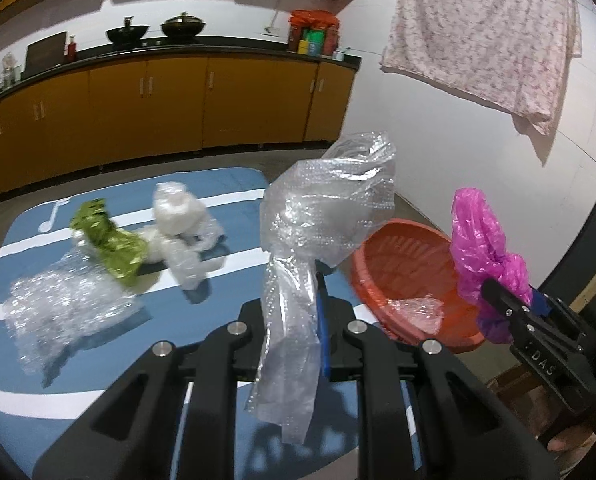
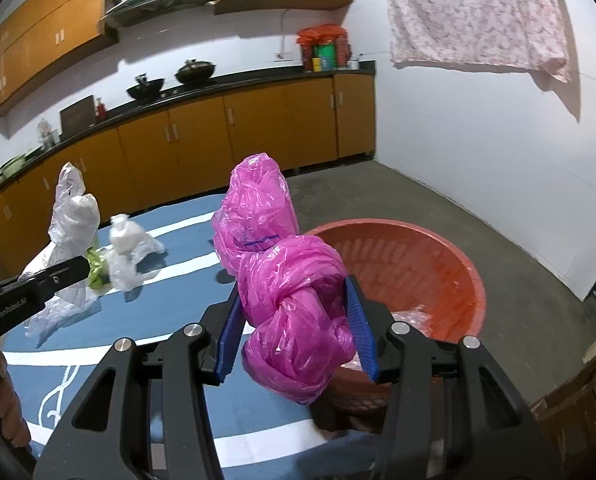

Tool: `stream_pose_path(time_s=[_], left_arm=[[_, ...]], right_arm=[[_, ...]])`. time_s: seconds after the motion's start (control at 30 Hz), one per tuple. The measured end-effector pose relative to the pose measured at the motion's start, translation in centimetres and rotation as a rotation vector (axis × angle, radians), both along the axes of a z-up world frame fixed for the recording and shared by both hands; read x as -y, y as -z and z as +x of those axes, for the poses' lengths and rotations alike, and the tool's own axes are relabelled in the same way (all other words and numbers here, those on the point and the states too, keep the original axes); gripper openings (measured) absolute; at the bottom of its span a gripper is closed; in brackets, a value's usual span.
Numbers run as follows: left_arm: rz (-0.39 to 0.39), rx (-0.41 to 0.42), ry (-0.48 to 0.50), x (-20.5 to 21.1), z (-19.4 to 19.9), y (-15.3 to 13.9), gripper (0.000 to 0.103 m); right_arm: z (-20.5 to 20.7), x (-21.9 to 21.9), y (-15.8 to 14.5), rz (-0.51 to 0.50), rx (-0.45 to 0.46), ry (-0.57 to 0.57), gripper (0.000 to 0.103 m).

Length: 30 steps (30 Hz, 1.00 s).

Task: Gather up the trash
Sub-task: 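Carry both bags over the orange basket and open both tools to drop them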

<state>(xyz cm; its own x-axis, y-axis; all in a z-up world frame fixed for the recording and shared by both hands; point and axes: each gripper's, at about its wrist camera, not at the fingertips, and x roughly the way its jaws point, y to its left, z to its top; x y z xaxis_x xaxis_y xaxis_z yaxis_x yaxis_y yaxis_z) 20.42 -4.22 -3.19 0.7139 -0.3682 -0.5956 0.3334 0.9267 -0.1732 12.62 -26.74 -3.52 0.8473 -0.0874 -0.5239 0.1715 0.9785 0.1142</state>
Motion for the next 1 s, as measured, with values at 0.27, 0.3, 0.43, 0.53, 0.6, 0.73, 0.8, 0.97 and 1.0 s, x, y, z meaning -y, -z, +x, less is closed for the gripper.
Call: stream_pose_path(time_s=[0.27,0.3,0.43,0.53,0.6,0.73,0.8,0.97,1.0], left_arm=[[-0.006,-0.012,0.091,4.8,1.1,0.4,0.017],[-0.005,-0.015,0.103,5.5,1.2,0.6,0.017],[0.000,-0.031,0.137,7.3,1.7,1.4,0.017],[-0.005,-0.049,0.159,8.9,2.3,1.9,0.017],[-0.006,-0.052,0.176,10.2,2.9,2.0,0.017],[-0.004,-0.044,0.219,13.0,3.7,2.0,0.017],[-0.005,-0.039,0.242,14.6,4.2,1.9,0.017],[-0.023,-0.059,0.245,16.3,5.5,2.8,0.046],[-0.027,-0.064,0.243,16.4,5.8,3.0,0.048]], right_arm=[[0.0,3.7,0.4,0.025,-0.003,0.104,0.049],[0.1,4.1,0.4,0.029,-0.004,0.116,0.049],[0.4,5.3,0.7,0.036,-0.005,0.148,0.049],[1.1,6.4,0.7,0.043,0.000,0.172,0.049],[1.2,7.0,0.6,0.047,0.007,0.182,0.049],[2.2,8.5,0.0,0.054,0.027,0.209,0.049],[2.8,9.2,-0.1,0.074,0.033,0.220,0.049],[3.6,10.6,0.3,0.136,0.041,0.221,0.053],[3.8,10.7,0.4,0.139,0.041,0.219,0.054]])
